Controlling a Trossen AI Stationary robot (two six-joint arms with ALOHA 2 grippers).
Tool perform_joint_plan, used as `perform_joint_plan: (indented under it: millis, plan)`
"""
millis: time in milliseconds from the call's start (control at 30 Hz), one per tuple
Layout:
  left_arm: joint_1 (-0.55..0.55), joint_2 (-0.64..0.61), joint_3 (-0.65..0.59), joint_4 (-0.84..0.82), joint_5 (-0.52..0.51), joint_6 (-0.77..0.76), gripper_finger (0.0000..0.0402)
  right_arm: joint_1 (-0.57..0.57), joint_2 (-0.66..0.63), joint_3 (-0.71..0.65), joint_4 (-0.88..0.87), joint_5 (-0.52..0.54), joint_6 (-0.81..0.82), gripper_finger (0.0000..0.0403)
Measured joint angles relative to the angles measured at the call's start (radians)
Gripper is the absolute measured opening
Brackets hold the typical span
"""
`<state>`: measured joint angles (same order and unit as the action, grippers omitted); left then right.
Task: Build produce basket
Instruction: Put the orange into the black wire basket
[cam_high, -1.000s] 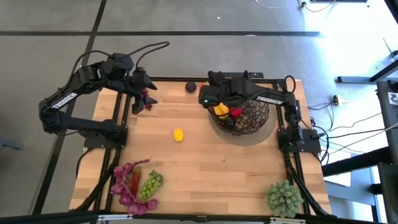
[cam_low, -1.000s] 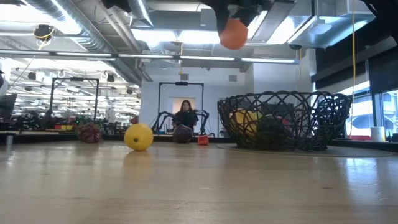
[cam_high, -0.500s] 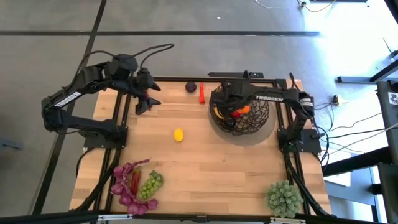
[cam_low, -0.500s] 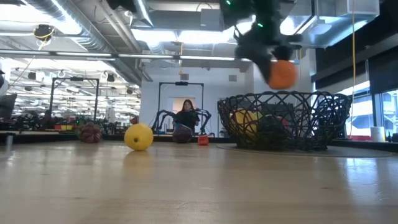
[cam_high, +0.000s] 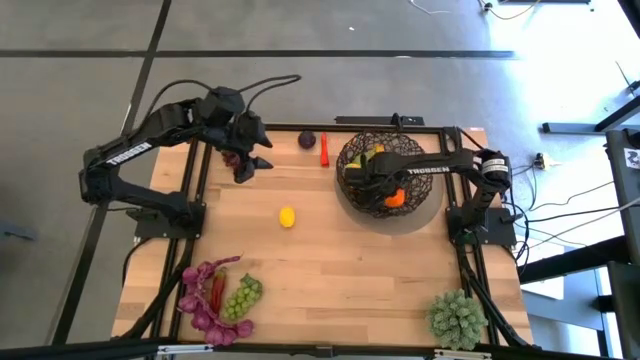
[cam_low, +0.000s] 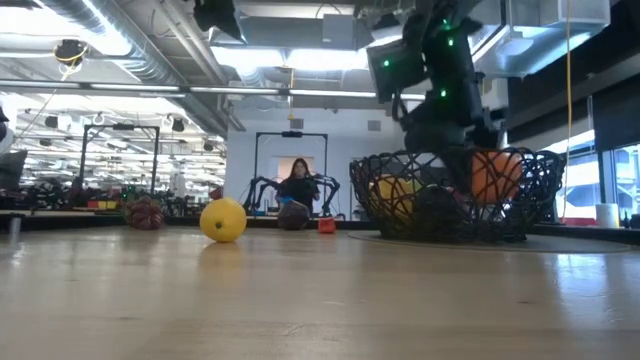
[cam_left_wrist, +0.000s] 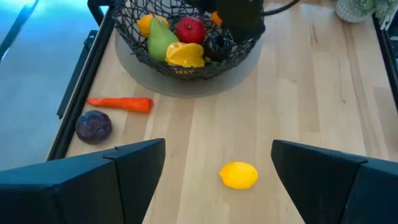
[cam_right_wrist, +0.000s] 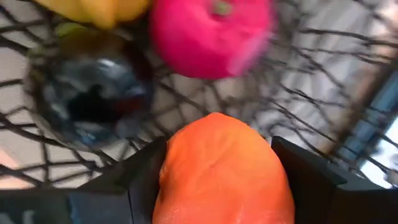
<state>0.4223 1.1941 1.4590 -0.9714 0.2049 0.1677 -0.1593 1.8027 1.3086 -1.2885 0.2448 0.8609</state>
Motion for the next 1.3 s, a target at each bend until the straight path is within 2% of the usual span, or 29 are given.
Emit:
perform_joint_plan:
  millis: [233, 433, 567, 733, 1067, 1300]
  plan:
    - [0.000, 0.002, 0.001, 0.043, 0.002, -0.002, 0.0283, -0.001, 0.001, -0.094, 0.140, -0.040, -0.046, 0.0252]
    - [0.000, -0.002, 0.001, 0.045, 0.002, -0.002, 0.0283, -0.002, 0.001, -0.094, 0.144, -0.044, -0.068, 0.0255]
    - [0.000, -0.002, 0.001, 0.045, 0.002, -0.002, 0.0283, -0.001, 0.001, -0.079, 0.158, -0.045, -0.108, 0.0269]
    - [0.000, -0.001, 0.001, 0.045, 0.002, -0.003, 0.0283, -0.002, 0.002, -0.077, 0.164, -0.061, -0.082, 0.0285]
    - [0.000, -0.001, 0.001, 0.045, 0.002, -0.003, 0.0283, -0.002, 0.002, -0.075, 0.176, -0.066, -0.130, 0.0288]
    - [0.000, -0.001, 0.001, 0.045, 0.002, -0.005, 0.0283, -0.002, 0.002, -0.075, 0.172, -0.068, -0.078, 0.0289]
